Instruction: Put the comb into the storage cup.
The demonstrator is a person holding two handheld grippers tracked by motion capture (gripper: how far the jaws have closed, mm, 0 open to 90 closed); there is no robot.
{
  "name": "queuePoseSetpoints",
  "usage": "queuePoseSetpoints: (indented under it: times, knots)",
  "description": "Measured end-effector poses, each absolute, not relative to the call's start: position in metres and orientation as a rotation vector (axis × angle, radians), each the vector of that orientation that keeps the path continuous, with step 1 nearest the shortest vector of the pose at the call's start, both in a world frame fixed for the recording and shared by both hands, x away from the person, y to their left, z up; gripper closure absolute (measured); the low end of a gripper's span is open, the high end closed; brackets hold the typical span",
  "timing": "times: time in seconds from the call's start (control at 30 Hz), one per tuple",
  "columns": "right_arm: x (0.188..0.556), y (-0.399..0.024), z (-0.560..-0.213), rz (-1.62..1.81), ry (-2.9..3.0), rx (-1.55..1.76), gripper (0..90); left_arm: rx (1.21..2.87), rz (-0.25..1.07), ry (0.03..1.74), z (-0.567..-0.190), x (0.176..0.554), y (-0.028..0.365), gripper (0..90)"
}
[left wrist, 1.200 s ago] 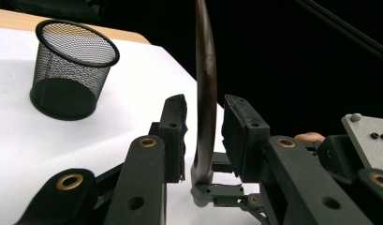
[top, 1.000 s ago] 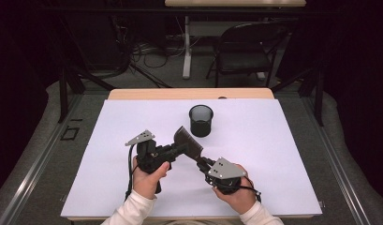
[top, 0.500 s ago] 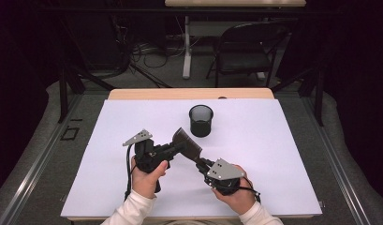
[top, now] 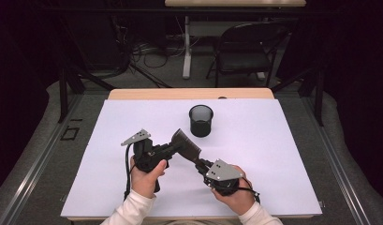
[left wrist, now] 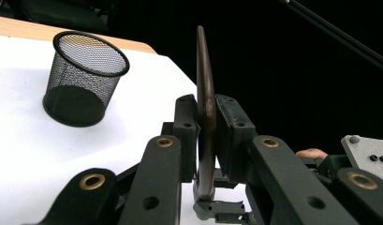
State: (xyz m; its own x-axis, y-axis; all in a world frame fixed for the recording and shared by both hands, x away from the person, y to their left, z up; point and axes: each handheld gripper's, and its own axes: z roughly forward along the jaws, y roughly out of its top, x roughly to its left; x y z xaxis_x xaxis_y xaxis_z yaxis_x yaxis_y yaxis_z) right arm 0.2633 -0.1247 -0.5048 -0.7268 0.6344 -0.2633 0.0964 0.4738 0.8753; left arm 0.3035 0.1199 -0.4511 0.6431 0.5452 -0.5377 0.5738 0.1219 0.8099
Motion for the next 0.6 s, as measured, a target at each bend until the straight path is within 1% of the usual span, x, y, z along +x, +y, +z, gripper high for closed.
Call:
queuePoseSetpoints:
  times: [0.27,0.6]
  knots:
    - [0.2634,-0.1245,-0.5051,1.227,2.15,0.604,72.7,1.514,-0.046,0.983,-0.4522,0.3045,0.1209,82.2]
    - [0.2634,-0.1241,-0.5054,1.225,2.153,0.605,72.7,1.492,-0.086,0.989,-0.4544,0.3062,0.1224,83.1]
